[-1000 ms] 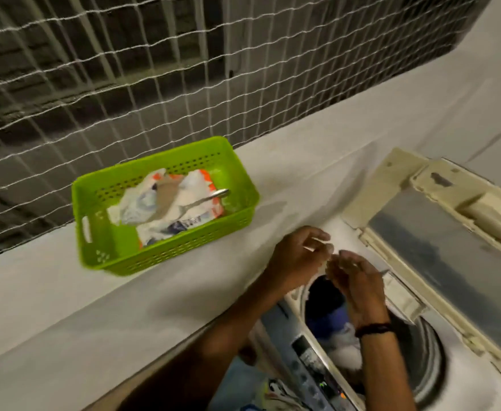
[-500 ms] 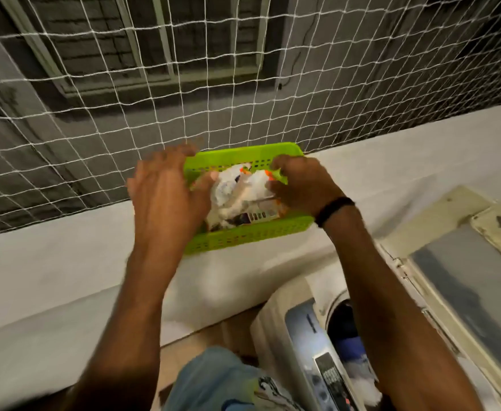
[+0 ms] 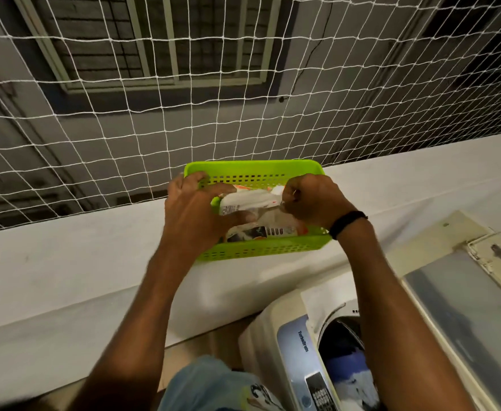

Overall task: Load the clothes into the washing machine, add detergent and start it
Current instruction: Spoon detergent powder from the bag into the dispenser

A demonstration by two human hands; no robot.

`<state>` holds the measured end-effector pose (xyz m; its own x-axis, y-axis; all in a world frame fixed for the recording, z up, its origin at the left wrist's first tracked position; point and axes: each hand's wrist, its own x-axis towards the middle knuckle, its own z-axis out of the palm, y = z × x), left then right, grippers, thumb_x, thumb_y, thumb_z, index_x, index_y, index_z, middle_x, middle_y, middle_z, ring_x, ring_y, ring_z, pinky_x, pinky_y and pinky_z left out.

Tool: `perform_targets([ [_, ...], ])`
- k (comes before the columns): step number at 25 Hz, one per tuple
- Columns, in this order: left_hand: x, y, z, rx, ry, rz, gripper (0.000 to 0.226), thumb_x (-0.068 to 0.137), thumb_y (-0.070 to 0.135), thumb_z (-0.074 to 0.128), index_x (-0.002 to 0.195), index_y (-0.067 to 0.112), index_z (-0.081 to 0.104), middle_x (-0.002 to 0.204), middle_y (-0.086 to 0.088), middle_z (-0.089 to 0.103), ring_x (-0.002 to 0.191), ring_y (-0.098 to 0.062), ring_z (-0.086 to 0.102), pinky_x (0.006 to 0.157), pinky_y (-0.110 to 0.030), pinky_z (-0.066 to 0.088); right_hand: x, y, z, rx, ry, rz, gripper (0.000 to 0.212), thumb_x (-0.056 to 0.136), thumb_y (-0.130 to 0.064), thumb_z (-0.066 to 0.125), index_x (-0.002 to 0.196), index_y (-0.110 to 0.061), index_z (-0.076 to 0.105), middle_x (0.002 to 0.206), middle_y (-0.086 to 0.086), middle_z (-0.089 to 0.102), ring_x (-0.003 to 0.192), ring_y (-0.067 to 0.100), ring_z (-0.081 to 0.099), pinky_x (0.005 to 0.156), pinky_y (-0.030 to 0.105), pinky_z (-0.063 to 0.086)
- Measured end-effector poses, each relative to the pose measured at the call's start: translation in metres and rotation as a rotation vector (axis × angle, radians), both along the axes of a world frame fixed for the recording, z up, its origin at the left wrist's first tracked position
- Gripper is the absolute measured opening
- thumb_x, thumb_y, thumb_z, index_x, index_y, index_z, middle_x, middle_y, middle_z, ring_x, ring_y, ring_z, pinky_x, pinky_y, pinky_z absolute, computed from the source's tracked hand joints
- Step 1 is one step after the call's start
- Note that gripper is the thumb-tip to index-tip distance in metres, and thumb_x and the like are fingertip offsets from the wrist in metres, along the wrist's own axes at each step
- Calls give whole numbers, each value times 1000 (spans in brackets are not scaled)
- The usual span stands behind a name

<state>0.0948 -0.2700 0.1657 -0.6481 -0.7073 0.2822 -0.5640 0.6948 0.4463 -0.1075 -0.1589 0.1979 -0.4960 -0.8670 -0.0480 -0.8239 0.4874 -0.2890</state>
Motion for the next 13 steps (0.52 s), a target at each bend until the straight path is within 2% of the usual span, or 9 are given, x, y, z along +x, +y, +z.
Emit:
perform_targets([
  [2, -9, 2, -2, -34, 78, -3, 47, 70, 72, 63, 99, 37, 74, 111, -5, 71, 120, -28, 55, 103, -49, 37, -3, 6, 2, -50, 37, 29, 8, 80, -15, 66, 77, -12, 72, 83, 5, 73, 86, 30, 65, 71, 32, 46],
  [3, -13, 0, -4, -13, 111, 13, 42, 75, 70, 61, 99, 38, 75, 113, -5, 70, 121, -27, 55, 104, -49, 36, -4, 9, 0, -68, 33, 17, 10, 80, -14, 65, 74, -14, 73, 81, 3, 73, 85, 30, 66, 71, 31, 48],
  [5, -14, -7, -13, 53, 142, 45, 46, 82, 75, 50, 103, 42, 73, 118, -3, 68, 124, -25, 53, 106, -48, 34, -7, 14, -6, -115, -41, -49, 14, 76, -19, 61, 68, -20, 72, 76, 2, 74, 80, 30, 69, 75, 33, 54],
  [7, -13, -11, -20, 96, 164, 37, 50, 85, 75, 43, 105, 39, 73, 117, -2, 69, 122, -25, 55, 105, -47, 35, -9, 18, -14, -164, -131, -128, 17, 72, -23, 56, 66, -20, 72, 70, 4, 73, 71, 30, 70, 72, 38, 58],
  [9, -13, -9, -16, 127, 188, 19, 50, 87, 69, 45, 106, 33, 74, 114, -1, 70, 118, -23, 57, 103, -48, 38, -7, 19, -15, -164, -261, -180, 16, 73, -17, 59, 71, -18, 75, 67, 6, 73, 66, 25, 71, 70, 35, 59],
  [11, -14, -4, -10, 119, 208, 14, 43, 89, 60, 50, 105, 29, 75, 111, 0, 71, 117, -22, 58, 104, -47, 37, 0, 15, -13, -187, -474, -215, 21, 71, -9, 54, 69, -11, 75, 62, 13, 72, 59, 31, 71, 61, 36, 60],
  [13, -13, -2, -8, 114, 211, 19, 41, 90, 57, 51, 105, 27, 75, 112, 0, 71, 117, -21, 58, 104, -43, 37, 3, 9, -12, -187, -606, -241, 23, 71, -7, 52, 68, -4, 74, 62, 18, 71, 61, 38, 71, 53, 34, 55],
])
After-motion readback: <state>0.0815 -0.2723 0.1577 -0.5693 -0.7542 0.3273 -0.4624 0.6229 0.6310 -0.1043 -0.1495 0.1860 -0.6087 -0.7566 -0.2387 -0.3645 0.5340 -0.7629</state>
